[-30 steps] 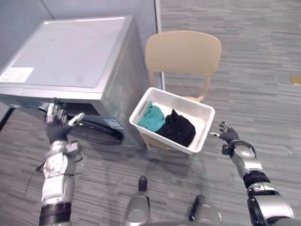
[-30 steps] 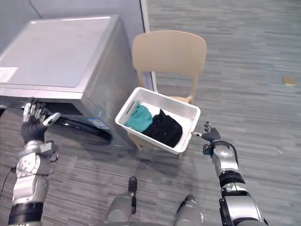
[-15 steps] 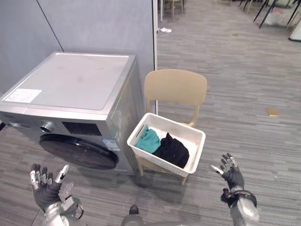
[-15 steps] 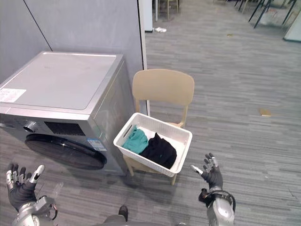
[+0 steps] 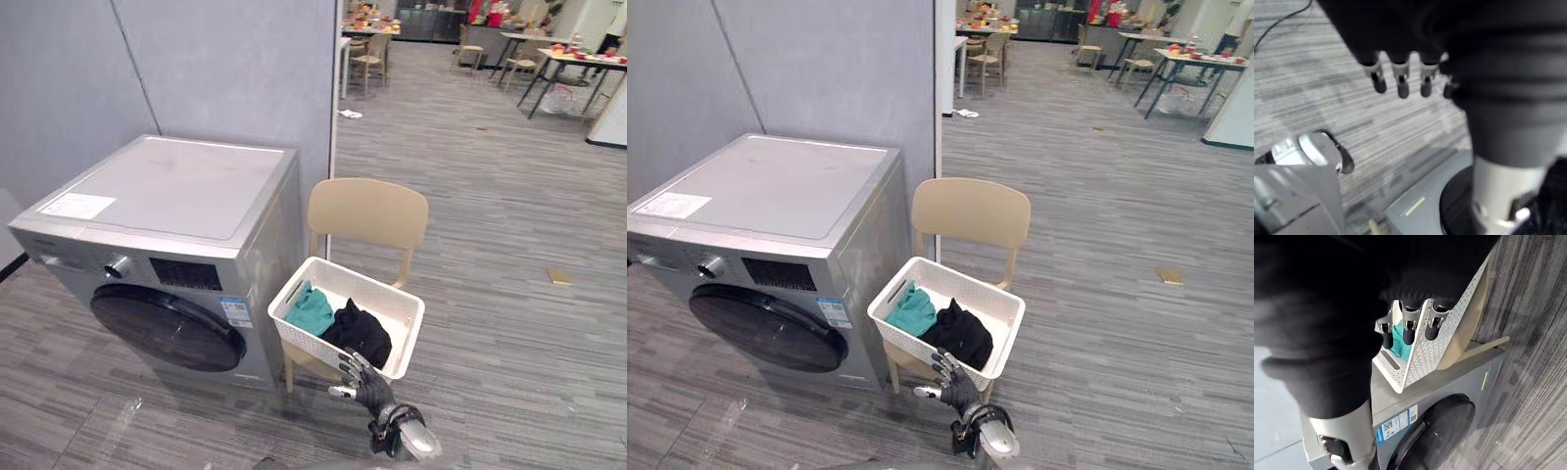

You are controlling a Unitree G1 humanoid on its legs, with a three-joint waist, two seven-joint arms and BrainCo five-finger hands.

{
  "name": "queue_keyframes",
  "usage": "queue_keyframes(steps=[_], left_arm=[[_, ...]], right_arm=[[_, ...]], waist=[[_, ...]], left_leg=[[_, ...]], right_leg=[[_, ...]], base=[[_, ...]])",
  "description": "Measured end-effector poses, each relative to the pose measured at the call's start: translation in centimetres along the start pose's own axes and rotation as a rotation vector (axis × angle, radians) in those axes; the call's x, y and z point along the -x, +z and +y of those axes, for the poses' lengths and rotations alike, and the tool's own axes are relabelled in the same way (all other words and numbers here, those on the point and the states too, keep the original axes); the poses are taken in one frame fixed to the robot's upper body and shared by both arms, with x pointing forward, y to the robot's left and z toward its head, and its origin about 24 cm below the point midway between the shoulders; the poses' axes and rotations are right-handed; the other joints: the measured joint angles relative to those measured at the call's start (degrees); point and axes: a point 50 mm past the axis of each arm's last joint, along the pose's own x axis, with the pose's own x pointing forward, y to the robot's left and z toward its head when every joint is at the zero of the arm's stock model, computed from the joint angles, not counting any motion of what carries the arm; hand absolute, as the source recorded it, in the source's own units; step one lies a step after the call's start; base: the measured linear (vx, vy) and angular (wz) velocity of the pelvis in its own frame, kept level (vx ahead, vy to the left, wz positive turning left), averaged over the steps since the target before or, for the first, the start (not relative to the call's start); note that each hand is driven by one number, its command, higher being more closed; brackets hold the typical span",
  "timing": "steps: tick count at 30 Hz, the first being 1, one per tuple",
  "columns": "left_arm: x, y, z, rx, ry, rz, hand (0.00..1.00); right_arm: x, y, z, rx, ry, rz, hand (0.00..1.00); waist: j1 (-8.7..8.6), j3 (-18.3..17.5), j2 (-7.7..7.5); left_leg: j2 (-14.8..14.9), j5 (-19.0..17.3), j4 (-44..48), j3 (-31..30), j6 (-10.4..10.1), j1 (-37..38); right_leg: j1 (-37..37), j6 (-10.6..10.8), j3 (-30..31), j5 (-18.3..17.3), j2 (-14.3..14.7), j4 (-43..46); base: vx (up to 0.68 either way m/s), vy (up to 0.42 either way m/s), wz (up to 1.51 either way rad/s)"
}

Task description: Pick up the laundry basket with both hands and put the clothes into the washing machine.

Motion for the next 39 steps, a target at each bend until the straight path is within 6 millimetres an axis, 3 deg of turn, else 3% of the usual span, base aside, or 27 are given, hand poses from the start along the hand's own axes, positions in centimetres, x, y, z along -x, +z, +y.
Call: queue_keyframes(steps=[4, 5, 7, 8, 10, 11, 12, 13, 14, 15, 17, 18, 19, 20, 21, 23, 24, 26, 27, 29, 30, 31, 34, 39], left_arm=[[0.2, 1.5, -2.0, 0.004, -0.079, -0.067, 0.00], [0.3, 1.8, -2.5, 0.011, -0.098, -0.079, 0.00], [0.4, 2.1, -2.8, 0.024, -0.113, -0.092, 0.00], [0.4, 2.2, -3.0, 0.018, -0.123, -0.095, 0.00], [0.6, 2.4, -3.7, 0.010, -0.150, -0.107, 0.00], [0.8, 2.6, -4.4, -0.004, -0.177, -0.121, 0.00], [0.9, 2.8, -4.7, -0.007, -0.188, -0.127, 0.00], [1.1, 3.2, -5.4, -0.011, -0.215, -0.147, 0.00], [1.1, 3.9, -6.2, -0.044, -0.249, -0.173, 0.00], [1.2, 4.2, -6.9, -0.065, -0.274, -0.189, 0.00], [1.8, 4.8, -9.2, -0.108, -0.363, -0.222, 0.00], [2.1, 4.9, -9.6, -0.129, -0.385, -0.236, 0.00], [2.1, 4.9, -9.6, -0.132, -0.387, -0.237, 0.00], [2.1, 4.9, -9.5, -0.143, -0.384, -0.241, 0.00], [2.0, 4.9, -9.3, -0.152, -0.382, -0.243, 0.00], [1.8, 5.3, -9.0, -0.182, -0.382, -0.262, 0.00], [1.3, 6.2, -8.2, -0.212, -0.367, -0.288, 0.00], [1.1, 6.6, -7.8, -0.226, -0.361, -0.300, 0.00], [1.2, 6.6, -7.7, -0.249, -0.369, -0.303, 0.00], [1.3, 6.2, -7.7, -0.266, -0.383, -0.287, 0.00], [1.3, 6.0, -7.6, -0.271, -0.387, -0.277, 0.00], [1.5, 5.0, -7.8, -0.267, -0.400, -0.244, 0.00], [2.2, 3.8, -8.8, -0.274, -0.434, -0.217, 0.00], [2.4, 3.9, -8.3, -0.249, -0.429, -0.222, 0.00]], right_arm=[[-0.9, 2.0, -1.1, 0.071, -0.017, -0.047, 0.00], [-0.9, 2.2, -1.5, 0.090, -0.026, -0.051, 0.00], [-0.9, 2.8, -2.2, 0.105, -0.066, -0.070, 0.00], [-0.9, 3.2, -2.4, 0.103, -0.084, -0.087, 0.00], [-1.0, 4.0, -3.1, 0.115, -0.120, -0.112, 0.00], [-1.1, 4.7, -3.6, 0.113, -0.150, -0.136, 0.00], [-1.2, 5.0, -3.8, 0.111, -0.161, -0.147, 0.00], [-1.6, 5.8, -3.7, 0.115, -0.162, -0.169, 0.00], [-1.9, 6.2, -3.4, 0.101, -0.163, -0.187, 0.00], [-1.9, 6.3, -3.3, 0.093, -0.169, -0.195, 0.00], [-2.0, 6.6, -3.3, 0.077, -0.183, -0.205, 0.00], [-2.1, 6.4, -3.0, 0.058, -0.185, -0.201, 0.00], [-2.2, 6.4, -2.9, 0.055, -0.191, -0.202, 0.00], [-2.2, 6.4, -2.9, 0.055, -0.192, -0.204, 0.00], [-2.2, 6.4, -2.8, 0.057, -0.190, -0.202, 0.00], [-2.4, 6.2, -2.3, 0.065, -0.170, -0.190, 0.00], [-2.6, 5.8, -1.2, 0.069, -0.129, -0.177, 0.00], [-2.7, 5.8, -0.7, 0.068, -0.108, -0.178, 0.00], [-2.6, 5.9, -0.5, 0.069, -0.089, -0.188, 0.00], [-2.4, 6.4, -0.3, 0.069, -0.077, -0.213, 0.00], [-2.3, 6.7, -0.3, 0.069, -0.076, -0.225, 0.00], [-2.2, 6.8, -0.7, 0.065, -0.091, -0.236, 0.00], [-1.9, 6.6, -1.3, 0.079, -0.108, -0.222, 0.00], [-2.2, 6.4, -0.3, 0.087, -0.064, -0.213, 0.00]], waist=[[0.17, 3.5, 0.82], [0.58, 4.2, 0.73], [1.53, 4.9, -0.72], [1.46, 4.9, -0.88], [1.28, 5.3, -1.71], [1.25, 5.2, -1.35], [1.42, 5.1, -1.18], [1.49, 4.5, -0.34], [1.11, 4.3, -1.67], [1.04, 4.0, -2.07], [1.68, 4.1, -1.52], [1.37, 4.0, -1.26], [1.30, 3.9, -1.20], [1.46, 3.5, -0.73], [1.47, 3.3, -0.33], [1.22, 3.6, 0.26], [0.84, 3.7, 0.16], [0.40, 3.8, -0.56], [-0.72, 3.8, -1.77], [-1.28, 3.2, -3.65], [-1.42, 3.0, -4.09], [-1.70, 2.9, -3.89], [-1.20, 2.7, -2.62], [0.18, 2.6, -2.49]], left_leg=[[-1.2, -1.2, 4.5, -5.4, 1.1, -4.4], [-1.3, -1.2, 4.3, -5.2, 2.5, -4.6], [-1.0, -1.3, 3.0, 0.0, 9.1, -5.0], [-0.6, -1.1, 2.6, 1.9, 9.4, -5.2], [0.1, -0.9, 4.2, 3.9, 9.1, -6.0], [-0.1, -0.8, 7.5, 3.6, 8.2, -7.4], [-0.3, -1.4, 9.5, 3.2, 6.8, -8.2], [-0.9, -3.2, 11.5, 2.1, 2.2, -8.8], [-3.0, -4.0, 12.5, 2.0, 2.1, -9.5], [-3.8, -4.6, 13.7, 1.9, 2.6, -9.9], [-5.7, -9.0, 20.4, 2.3, 4.3, -12.1], [-7.8, -10.8, 21.5, 3.2, 6.1, -11.4], [-8.5, -11.2, 21.0, 4.0, 6.3, -10.9], [-9.8, -11.3, 19.4, 5.2, 7.1, -9.8], [-10.3, -11.2, 18.4, 5.6, 8.2, -9.2], [-10.7, -10.8, 16.4, 5.7, 9.4, -7.3], [-11.6, -9.8, 13.6, 4.7, 10.7, -4.9], [-12.7, -8.9, 11.5, 4.1, 11.5, -2.9], [-14.0, -8.1, 9.4, 2.8, 11.9, -1.1], [-15.9, -6.8, 6.5, 2.0, 11.8, -0.1], [-16.5, -6.4, 5.8, 1.9, 11.8, 0.1], [-17.3, -6.4, 6.1, 1.1, 11.8, 0.2], [-17.4, -5.8, 4.9, -0.9, 11.7, 0.6], [-17.3, -5.1, 3.8, -1.6, 12.1, 0.7]], right_leg=[[0.4, 0.1, -4.3, -3.0, -0.3, 3.6], [1.1, 0.2, -5.5, -3.1, -0.8, 3.5], [2.0, -0.2, -6.9, -2.9, -2.1, 3.3], [2.2, 0.0, -7.9, -2.6, -2.9, 3.6], [2.4, -0.2, -8.8, -2.4, -4.7, 4.9], [2.8, -0.2, -8.9, -2.4, -5.3, 5.4], [2.9, -0.1, -8.9, -2.4, -5.6, 5.6], [3.3, 0.5, -8.8, -2.2, -5.9, 5.6], [3.9, 1.7, -9.1, -1.9, -7.6, 5.3], [3.9, 1.9, -9.2, -1.7, -8.4, 5.3], [3.8, 2.4, -7.7, -0.1, -10.6, 6.9], [2.4, -0.5, -5.1, 2.0, -13.7, 11.1], [0.9, -3.0, -4.0, 3.5, -15.1, 13.4], [-2.6, -10.8, -2.9, 7.2, -17.0, 17.2], [-3.5, -14.3, -2.0, 9.1, -17.4, 18.3], [-6.2, -11.3, 3.4, 5.6, -14.6, 22.6], [-7.0, -8.7, 7.4, 0.8, -8.7, 24.9], [-7.2, -7.4, 8.8, -2.6, -4.0, 25.2], [-7.4, -4.9, 11.5, -6.0, 2.2, 22.8], [-7.6, -4.1, 13.7, -7.0, 8.5, 14.7], [-7.7, -4.8, 14.9, -6.6, 9.9, 10.9], [-6.7, -10.9, 15.6, -4.7, 10.9, 7.2], [-4.5, -10.4, 14.0, -2.4, 11.6, 1.9], [-3.1, -10.7, 13.3, -1.2, 12.2, -0.7]], base=[[-0.06, -0.035, 0.77], [0.00, 0.008, 0.44], [0.07, -0.024, 0.47], [0.10, -0.006, 0.42], [0.10, 0.079, 0.41], [0.10, 0.119, 0.29], [0.09, 0.160, 0.07], [0.09, 0.192, 0.12], [0.10, 0.199, 0.24], [0.18, 0.305, 0.36], [0.18, 0.378, 0.10], [0.12, 0.377, -0.02], [0.14, 0.452, -0.09], [0.09, 0.296, -0.18], [0.11, 0.347, -0.19], [0.10, 0.303, 0.04], [0.10, 0.250, 0.24], [0.10, 0.168, 0.45], [0.10, 0.083, 0.62], [0.06, 0.029, 0.50], [0.04, -0.001, 0.41], [0.06, 0.023, 0.30], [0.07, 0.024, 0.26], [0.05, -0.046, 0.11]])
